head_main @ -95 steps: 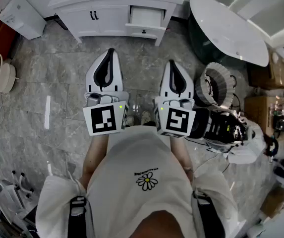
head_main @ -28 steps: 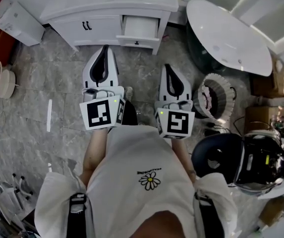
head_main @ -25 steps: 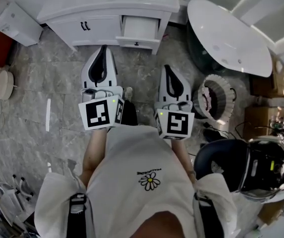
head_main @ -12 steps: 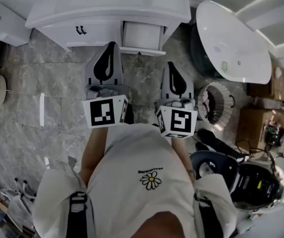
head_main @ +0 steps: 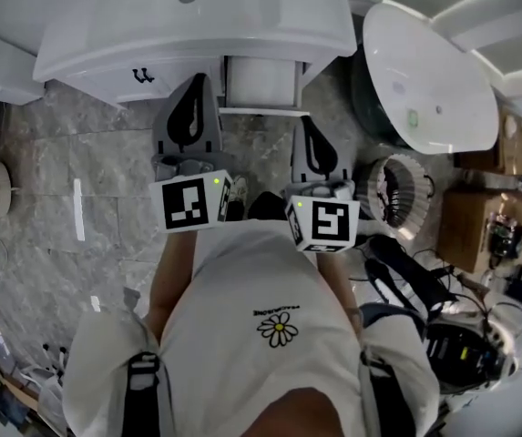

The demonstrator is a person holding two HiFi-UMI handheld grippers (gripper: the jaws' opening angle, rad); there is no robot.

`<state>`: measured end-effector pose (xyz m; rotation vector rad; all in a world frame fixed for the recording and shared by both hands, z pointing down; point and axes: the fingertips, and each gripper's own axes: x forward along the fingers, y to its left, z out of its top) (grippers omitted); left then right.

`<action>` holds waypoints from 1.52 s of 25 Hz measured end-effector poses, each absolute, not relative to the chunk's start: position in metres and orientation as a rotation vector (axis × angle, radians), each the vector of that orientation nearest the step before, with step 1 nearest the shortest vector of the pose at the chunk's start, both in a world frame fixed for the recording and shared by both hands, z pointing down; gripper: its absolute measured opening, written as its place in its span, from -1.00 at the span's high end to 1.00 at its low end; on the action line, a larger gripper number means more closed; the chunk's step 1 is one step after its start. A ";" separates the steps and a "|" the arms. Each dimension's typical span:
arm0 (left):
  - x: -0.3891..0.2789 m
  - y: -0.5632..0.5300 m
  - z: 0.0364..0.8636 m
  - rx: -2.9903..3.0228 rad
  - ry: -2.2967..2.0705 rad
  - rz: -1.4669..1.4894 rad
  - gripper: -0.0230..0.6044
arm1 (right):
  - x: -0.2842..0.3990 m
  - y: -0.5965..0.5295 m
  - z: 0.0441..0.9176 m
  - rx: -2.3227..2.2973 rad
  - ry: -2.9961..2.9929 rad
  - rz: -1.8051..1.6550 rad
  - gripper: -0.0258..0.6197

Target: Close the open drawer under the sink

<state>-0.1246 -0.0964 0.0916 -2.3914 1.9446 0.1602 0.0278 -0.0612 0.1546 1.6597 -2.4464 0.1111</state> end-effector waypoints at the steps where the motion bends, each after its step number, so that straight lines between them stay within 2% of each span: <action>1: -0.125 -0.099 0.092 -2.396 1.947 0.164 0.86 | 0.027 -0.064 0.155 1.653 -2.445 0.109 0.83; 26: -0.087 -0.107 0.072 -2.381 1.868 0.164 0.86 | 0.071 -0.084 0.125 1.874 -2.419 0.038 0.83; 38: -0.093 -0.122 0.105 -2.366 1.925 0.072 0.86 | 0.066 -0.106 0.147 1.837 -2.453 0.051 0.83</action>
